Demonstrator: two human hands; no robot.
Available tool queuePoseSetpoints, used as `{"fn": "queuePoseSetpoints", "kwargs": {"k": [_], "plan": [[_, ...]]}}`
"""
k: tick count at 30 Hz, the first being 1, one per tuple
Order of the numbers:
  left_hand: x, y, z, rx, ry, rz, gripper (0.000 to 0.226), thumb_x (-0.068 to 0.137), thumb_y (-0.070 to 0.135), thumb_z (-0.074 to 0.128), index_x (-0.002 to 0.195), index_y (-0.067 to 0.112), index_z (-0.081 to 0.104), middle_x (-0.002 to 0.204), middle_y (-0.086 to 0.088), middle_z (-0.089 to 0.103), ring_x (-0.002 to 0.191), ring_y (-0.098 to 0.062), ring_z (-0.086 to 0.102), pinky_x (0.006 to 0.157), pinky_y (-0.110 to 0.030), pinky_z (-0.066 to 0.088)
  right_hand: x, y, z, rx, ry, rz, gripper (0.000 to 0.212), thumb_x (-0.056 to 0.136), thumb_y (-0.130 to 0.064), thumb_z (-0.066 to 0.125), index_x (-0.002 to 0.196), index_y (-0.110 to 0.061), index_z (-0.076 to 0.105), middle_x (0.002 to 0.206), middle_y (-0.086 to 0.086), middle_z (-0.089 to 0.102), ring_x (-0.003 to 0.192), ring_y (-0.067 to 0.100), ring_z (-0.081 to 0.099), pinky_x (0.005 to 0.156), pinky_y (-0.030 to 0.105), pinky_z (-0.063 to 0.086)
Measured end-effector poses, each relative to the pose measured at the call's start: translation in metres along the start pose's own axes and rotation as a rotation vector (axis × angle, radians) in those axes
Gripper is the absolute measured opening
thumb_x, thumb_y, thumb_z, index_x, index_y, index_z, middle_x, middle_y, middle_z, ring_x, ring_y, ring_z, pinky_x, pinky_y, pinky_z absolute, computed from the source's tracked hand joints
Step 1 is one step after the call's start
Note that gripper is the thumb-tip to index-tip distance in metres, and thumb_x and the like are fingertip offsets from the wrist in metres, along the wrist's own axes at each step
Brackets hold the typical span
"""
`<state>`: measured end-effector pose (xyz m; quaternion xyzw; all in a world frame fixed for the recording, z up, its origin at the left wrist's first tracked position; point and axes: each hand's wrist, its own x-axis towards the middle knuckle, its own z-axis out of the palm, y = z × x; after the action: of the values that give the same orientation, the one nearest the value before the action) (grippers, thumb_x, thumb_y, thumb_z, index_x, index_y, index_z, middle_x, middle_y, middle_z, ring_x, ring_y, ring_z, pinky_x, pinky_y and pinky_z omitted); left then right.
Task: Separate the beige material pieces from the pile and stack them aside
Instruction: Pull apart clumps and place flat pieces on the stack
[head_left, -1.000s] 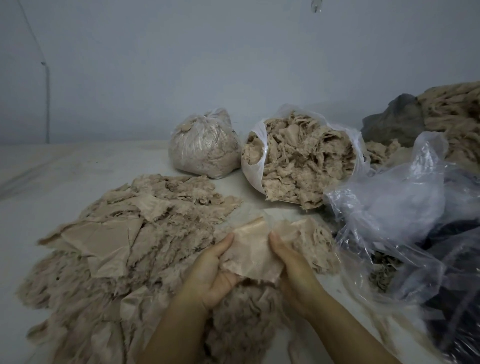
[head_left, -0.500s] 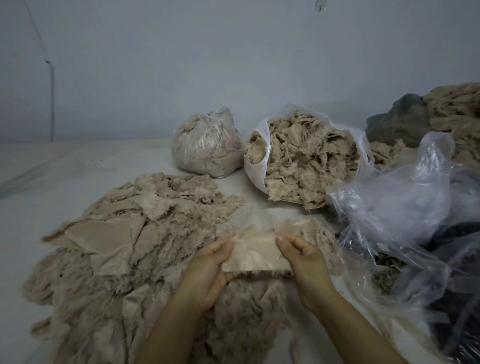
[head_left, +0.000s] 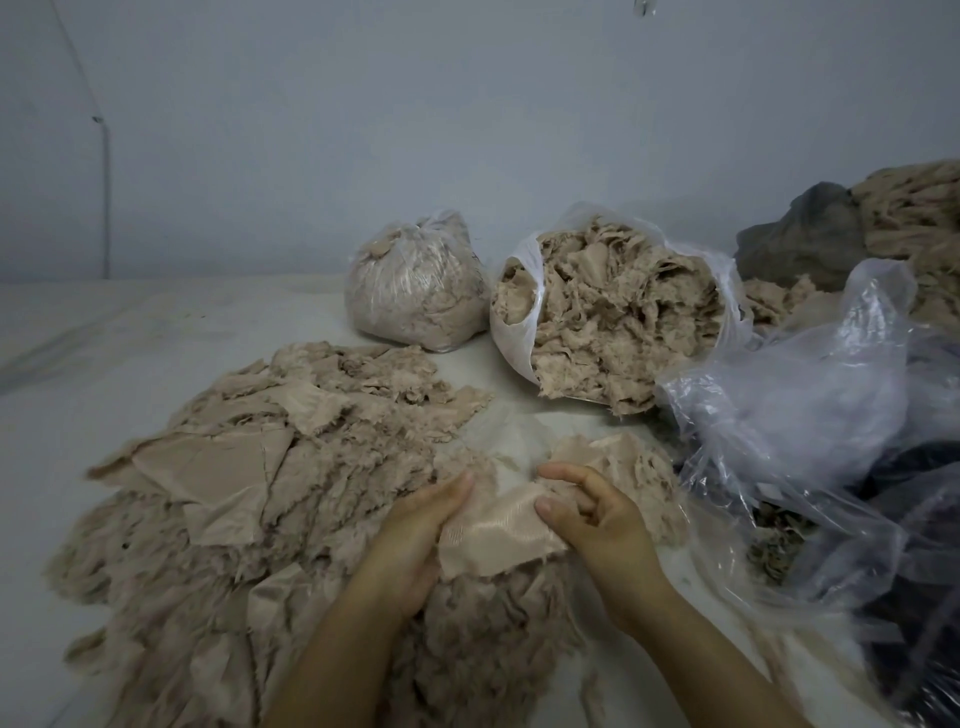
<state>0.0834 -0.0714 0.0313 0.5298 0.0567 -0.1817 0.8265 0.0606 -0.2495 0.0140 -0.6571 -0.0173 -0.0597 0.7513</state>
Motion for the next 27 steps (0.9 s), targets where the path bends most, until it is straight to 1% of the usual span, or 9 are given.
{"fn": "queuePoseSetpoints", "kwargs": {"k": [3, 7, 10, 12, 16, 19, 21, 23, 27], "plan": [[0.006, -0.003, 0.001, 0.119, 0.206, 0.072, 0.017, 0.093, 0.014, 0.056, 0.081, 0.004, 0.063, 0.063, -0.008, 0.066, 0.049, -0.017, 0.058, 0.042, -0.022, 0.046, 0.001, -0.001, -0.001, -0.055, 0.02, -0.027, 0.032, 0.085, -0.003, 0.067, 0.092, -0.034, 0.072, 0.076, 0.018, 0.058, 0.069, 0.028, 0.047, 0.07, 0.042, 0.043], [0.011, -0.002, 0.001, 0.114, 0.196, 0.216, 0.026, 0.098, 0.008, 0.045, 0.073, 0.005, 0.051, 0.047, -0.001, 0.047, 0.037, -0.007, 0.038, 0.035, -0.018, 0.034, 0.006, -0.005, -0.01, -0.071, 0.104, 0.0, 0.033, 0.085, -0.003, 0.067, 0.085, -0.035, 0.072, 0.076, -0.001, 0.071, 0.062, 0.016, 0.065, 0.053, 0.029, 0.054], [0.015, 0.004, 0.003, 0.11, 0.179, 0.241, 0.025, 0.097, 0.009, 0.046, 0.075, 0.003, 0.054, 0.055, -0.006, 0.055, 0.043, -0.007, 0.051, 0.042, -0.019, 0.044, 0.019, -0.01, -0.015, -0.023, 0.142, 0.047, 0.027, 0.086, -0.002, 0.066, 0.088, -0.029, 0.071, 0.081, 0.005, 0.065, 0.055, 0.016, 0.063, 0.051, 0.035, 0.058], [0.018, 0.008, 0.006, 0.062, 0.175, 0.252, 0.021, 0.097, 0.008, 0.047, 0.08, 0.002, 0.057, 0.062, -0.006, 0.064, 0.053, -0.01, 0.063, 0.051, -0.019, 0.053, 0.032, -0.014, -0.022, -0.076, 0.232, 0.028, 0.019, 0.087, -0.004, 0.065, 0.096, -0.021, 0.068, 0.093, 0.009, 0.066, 0.075, 0.022, 0.065, 0.071, 0.048, 0.059], [0.016, 0.006, 0.007, 0.096, 0.158, 0.273, 0.013, 0.096, 0.01, 0.05, 0.092, 0.003, 0.06, 0.075, -0.008, 0.071, 0.071, -0.018, 0.071, 0.062, -0.023, 0.058, 0.04, -0.017, -0.036, -0.677, 0.409, -0.065, 0.026, 0.089, -0.022, 0.062, 0.115, -0.019, 0.058, 0.111, -0.004, 0.051, 0.107, 0.019, 0.052, 0.095, 0.036, 0.044], [0.012, -0.009, 0.004, 0.314, 0.06, 0.218, 0.01, 0.09, 0.001, 0.058, 0.099, 0.003, 0.061, 0.081, -0.01, 0.071, 0.072, -0.016, 0.071, 0.063, -0.021, 0.056, 0.019, -0.005, -0.029, -0.789, 0.129, -0.08, 0.01, 0.085, -0.028, 0.068, 0.094, -0.026, 0.063, 0.09, -0.013, 0.059, 0.088, 0.01, 0.058, 0.074, 0.01, 0.041], [0.011, -0.02, 0.005, 0.468, -0.035, 0.184, 0.021, 0.086, -0.004, 0.062, 0.105, 0.002, 0.06, 0.091, -0.013, 0.069, 0.079, -0.015, 0.07, 0.07, -0.02, 0.055, 0.002, 0.01, -0.019, -0.924, -0.139, 0.09, 0.018, 0.081, -0.045, 0.069, 0.088, -0.029, 0.064, 0.083, -0.012, 0.062, 0.076, 0.005, 0.057, 0.065, 0.014, 0.042], [0.011, -0.029, 0.006, 0.639, -0.123, 0.175, 0.038, 0.083, -0.005, 0.065, 0.119, 0.004, 0.055, 0.106, -0.009, 0.065, 0.092, -0.01, 0.066, 0.08, -0.016, 0.052, -0.007, 0.024, -0.015, -1.06, -0.208, 0.12, 0.021, 0.082, -0.047, 0.067, 0.077, -0.027, 0.063, 0.077, -0.009, 0.062, 0.067, 0.001, 0.052, 0.062, 0.021, 0.042], [0.009, -0.039, 0.004, 1.092, -0.252, 0.21, 0.082, 0.078, 0.019, 0.075, 0.145, 0.027, 0.029, 0.131, 0.017, 0.044, 0.119, 0.003, 0.043, 0.082, 0.005, 0.034, -0.012, 0.024, -0.012, -0.494, -0.009, 0.009, 0.022, 0.09, -0.015, 0.063, 0.07, -0.024, 0.061, 0.062, -0.012, 0.06, 0.058, -0.002, 0.052, 0.058, 0.011, 0.041]]}}
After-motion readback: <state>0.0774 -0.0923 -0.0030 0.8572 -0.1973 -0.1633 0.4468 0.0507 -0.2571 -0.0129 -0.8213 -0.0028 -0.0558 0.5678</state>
